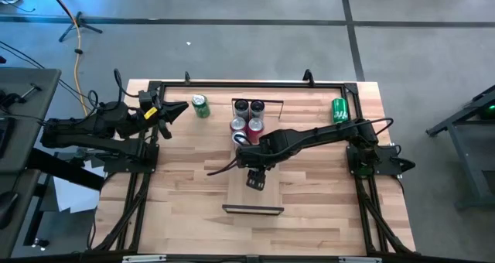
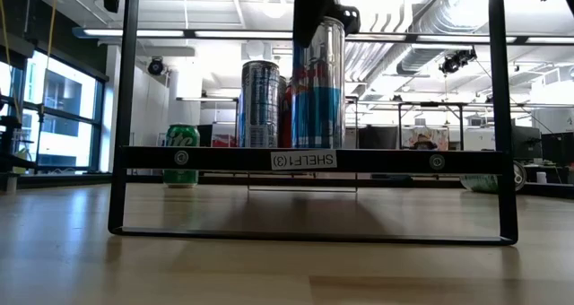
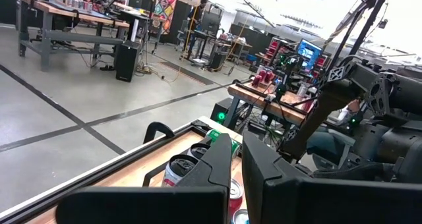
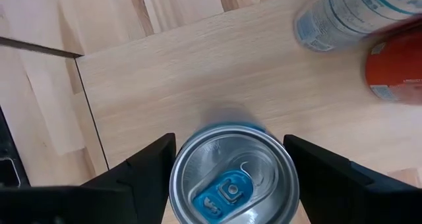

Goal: Place canned beverage on shelf
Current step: Put the blue soda can, aligned with the other blue soda can on the shelf

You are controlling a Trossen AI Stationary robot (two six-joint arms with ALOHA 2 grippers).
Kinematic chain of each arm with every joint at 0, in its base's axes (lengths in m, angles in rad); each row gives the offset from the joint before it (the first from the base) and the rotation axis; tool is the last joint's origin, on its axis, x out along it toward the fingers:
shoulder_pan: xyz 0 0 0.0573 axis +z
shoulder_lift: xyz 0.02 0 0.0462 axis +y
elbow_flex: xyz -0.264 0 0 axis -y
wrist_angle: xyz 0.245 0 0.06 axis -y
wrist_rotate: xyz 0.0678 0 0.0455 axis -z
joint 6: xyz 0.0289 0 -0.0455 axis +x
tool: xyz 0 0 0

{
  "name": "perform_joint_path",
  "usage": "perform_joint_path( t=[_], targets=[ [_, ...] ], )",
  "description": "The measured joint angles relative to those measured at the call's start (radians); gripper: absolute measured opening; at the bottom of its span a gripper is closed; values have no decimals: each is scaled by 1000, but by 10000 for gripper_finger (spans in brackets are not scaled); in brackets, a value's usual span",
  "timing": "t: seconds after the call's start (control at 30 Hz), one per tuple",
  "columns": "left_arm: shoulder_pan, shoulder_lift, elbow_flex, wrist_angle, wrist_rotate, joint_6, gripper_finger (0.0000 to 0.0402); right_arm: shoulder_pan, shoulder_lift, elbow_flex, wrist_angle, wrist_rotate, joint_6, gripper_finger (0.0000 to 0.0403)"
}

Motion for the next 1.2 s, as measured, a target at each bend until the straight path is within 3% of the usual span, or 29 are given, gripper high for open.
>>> perform_joint_path(
  t=[0.33, 0.93, 1.2],
  targets=[
    [0, 0, 0, 0, 0, 0, 0, 0, 0, 0, 1, -5, -179, 264],
    [0, 0, 0, 0, 0, 1, 0, 0, 0, 0, 4, -7, -736, 264],
    [0, 0, 0, 0, 0, 1, 1, 0, 0, 0, 6, -6, -699, 264]
  ],
)
